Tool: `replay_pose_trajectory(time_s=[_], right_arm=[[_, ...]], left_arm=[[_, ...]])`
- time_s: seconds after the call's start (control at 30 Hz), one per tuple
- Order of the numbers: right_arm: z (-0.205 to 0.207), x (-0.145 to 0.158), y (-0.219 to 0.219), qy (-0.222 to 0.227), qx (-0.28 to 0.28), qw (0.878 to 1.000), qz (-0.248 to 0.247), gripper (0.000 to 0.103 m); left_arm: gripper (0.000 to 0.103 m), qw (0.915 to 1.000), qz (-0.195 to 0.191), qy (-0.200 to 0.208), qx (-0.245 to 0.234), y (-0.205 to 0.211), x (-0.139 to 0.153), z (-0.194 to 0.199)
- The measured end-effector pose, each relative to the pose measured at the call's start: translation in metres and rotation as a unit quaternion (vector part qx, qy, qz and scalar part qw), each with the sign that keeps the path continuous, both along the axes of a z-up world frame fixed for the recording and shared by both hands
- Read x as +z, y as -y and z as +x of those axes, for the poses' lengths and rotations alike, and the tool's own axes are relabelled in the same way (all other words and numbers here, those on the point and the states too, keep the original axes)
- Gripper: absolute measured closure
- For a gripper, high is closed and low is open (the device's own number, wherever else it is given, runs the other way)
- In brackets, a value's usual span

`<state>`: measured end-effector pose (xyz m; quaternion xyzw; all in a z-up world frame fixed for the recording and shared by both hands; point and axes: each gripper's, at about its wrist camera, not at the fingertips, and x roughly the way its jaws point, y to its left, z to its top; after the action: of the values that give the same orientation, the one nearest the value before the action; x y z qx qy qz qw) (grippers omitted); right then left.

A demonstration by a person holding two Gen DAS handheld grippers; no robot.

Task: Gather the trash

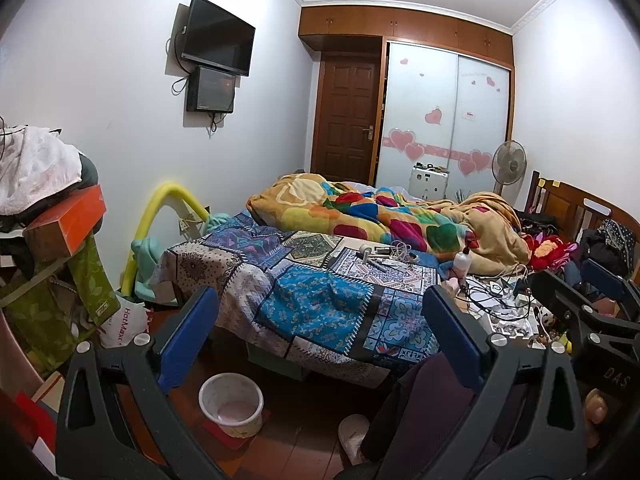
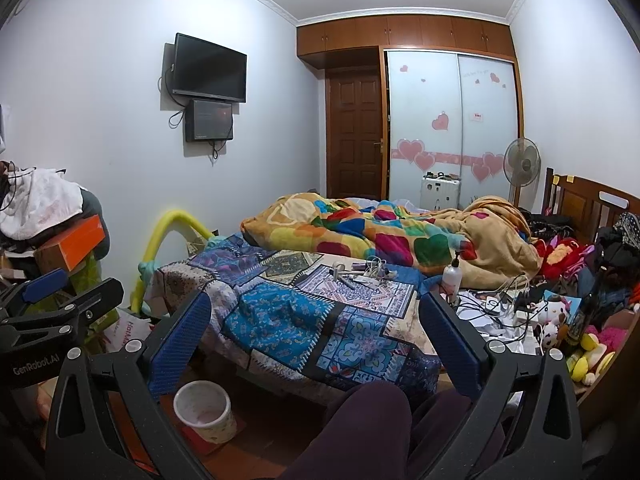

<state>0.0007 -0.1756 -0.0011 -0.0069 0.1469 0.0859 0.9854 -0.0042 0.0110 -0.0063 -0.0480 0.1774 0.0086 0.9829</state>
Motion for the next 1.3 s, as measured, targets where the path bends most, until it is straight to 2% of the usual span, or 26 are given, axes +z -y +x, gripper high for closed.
replay_pose_trajectory(time_s=[0.8, 1.0, 1.3], right_arm=[[0.000, -0.002, -0.001, -0.005, 0.001, 1.000, 0.002, 0.000], [0.013, -0.006, -0.002, -0.011, 0.008, 1.000, -0.004, 0.000], [0.061, 0.002, 0.013, 0.002, -0.008, 1.000, 0.002, 0.000]], left_arm=[[0.000, 1.0000, -0.001, -0.001, -0.002, 0.001, -0.001, 0.000], [0.000, 1.0000, 0.000, -0.004, -0.001, 0.001, -0.004, 0.004], [0.000, 1.0000, -0.003, -0.007, -0.004, 0.009, 0.004, 0.059]])
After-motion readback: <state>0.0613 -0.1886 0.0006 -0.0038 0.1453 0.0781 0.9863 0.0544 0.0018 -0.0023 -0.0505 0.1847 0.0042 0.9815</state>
